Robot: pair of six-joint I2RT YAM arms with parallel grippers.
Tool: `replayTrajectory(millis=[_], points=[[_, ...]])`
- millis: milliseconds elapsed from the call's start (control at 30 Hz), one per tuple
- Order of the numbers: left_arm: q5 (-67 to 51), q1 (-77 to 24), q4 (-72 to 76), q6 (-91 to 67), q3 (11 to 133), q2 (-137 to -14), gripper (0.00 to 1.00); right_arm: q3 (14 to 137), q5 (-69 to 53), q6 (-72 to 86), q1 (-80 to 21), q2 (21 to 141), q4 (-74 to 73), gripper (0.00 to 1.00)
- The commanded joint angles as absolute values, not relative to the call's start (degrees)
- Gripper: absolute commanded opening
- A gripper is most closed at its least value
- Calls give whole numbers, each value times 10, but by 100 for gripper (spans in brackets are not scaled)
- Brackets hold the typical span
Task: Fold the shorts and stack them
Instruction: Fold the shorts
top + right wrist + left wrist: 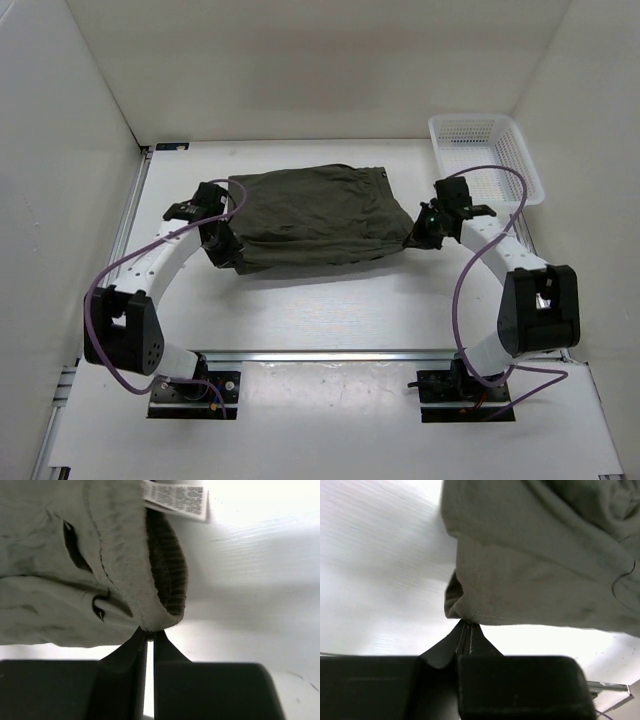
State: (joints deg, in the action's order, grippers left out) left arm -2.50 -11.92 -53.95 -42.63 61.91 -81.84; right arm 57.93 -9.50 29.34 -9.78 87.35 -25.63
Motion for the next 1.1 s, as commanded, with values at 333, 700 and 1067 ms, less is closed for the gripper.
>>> replayTrajectory(millis=[333,700,1067], points=[[-19,-100,-567,-410,534,-749,14,569,-78,233,-96,794,-409,0],[-35,-121,-568,-405,547,-764,50,516,-59,279,-96,684,-442,60],[-112,-146,-491,-462,444,-772,65,373,-216,341,-7,667,-277,73]])
